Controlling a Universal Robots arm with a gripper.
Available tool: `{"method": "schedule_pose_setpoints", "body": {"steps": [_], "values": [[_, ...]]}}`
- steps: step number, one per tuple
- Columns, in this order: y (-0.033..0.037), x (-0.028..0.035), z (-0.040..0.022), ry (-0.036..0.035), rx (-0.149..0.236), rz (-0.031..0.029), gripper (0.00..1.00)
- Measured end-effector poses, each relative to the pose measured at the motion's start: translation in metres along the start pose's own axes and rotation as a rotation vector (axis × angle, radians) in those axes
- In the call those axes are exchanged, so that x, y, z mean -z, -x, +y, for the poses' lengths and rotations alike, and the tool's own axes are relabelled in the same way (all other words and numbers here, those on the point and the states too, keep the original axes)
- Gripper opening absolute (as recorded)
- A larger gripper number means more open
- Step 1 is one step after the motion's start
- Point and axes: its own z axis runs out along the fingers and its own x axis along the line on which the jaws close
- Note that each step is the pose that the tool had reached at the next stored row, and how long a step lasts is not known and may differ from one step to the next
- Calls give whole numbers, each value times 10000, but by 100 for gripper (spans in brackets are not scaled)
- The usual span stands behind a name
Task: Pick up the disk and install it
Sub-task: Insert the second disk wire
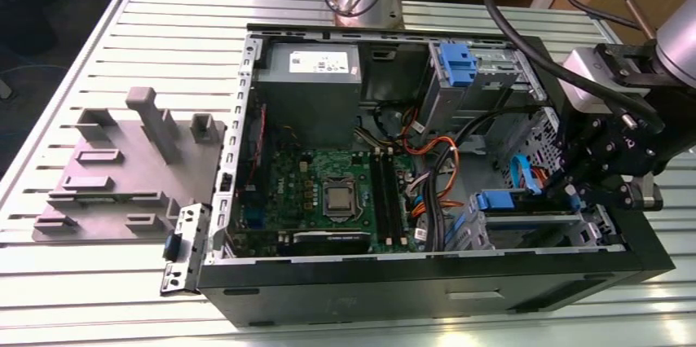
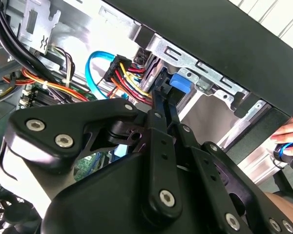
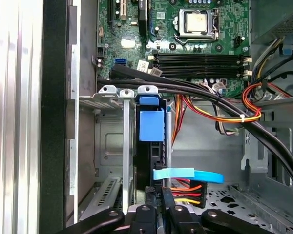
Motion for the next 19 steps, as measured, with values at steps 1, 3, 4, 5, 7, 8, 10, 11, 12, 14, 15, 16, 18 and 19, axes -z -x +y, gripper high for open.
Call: {"method": "schedule_pose_setpoints", "body": {"steps": [1,3,4,5,7,8,10,11,12,14,15,16,18,19], "values": [[0,8,0,0,0,-4,16],[0,20,1,-1,-1,11,16],[0,24,1,-1,-1,19,16],[0,26,1,-1,-1,15,16],[0,32,1,-1,0,16,16],[1,33,1,-1,0,17,16],[1,35,1,-2,0,18,16],[0,35,1,-2,0,19,16],[1,36,0,16,0,20,16],[1,37,0,86,-1,22,16],[1,36,1,98,-3,21,16],[1,35,1,110,-4,19,16],[1,35,0,134,-3,20,16],[1,35,0,138,-4,20,16]]}}
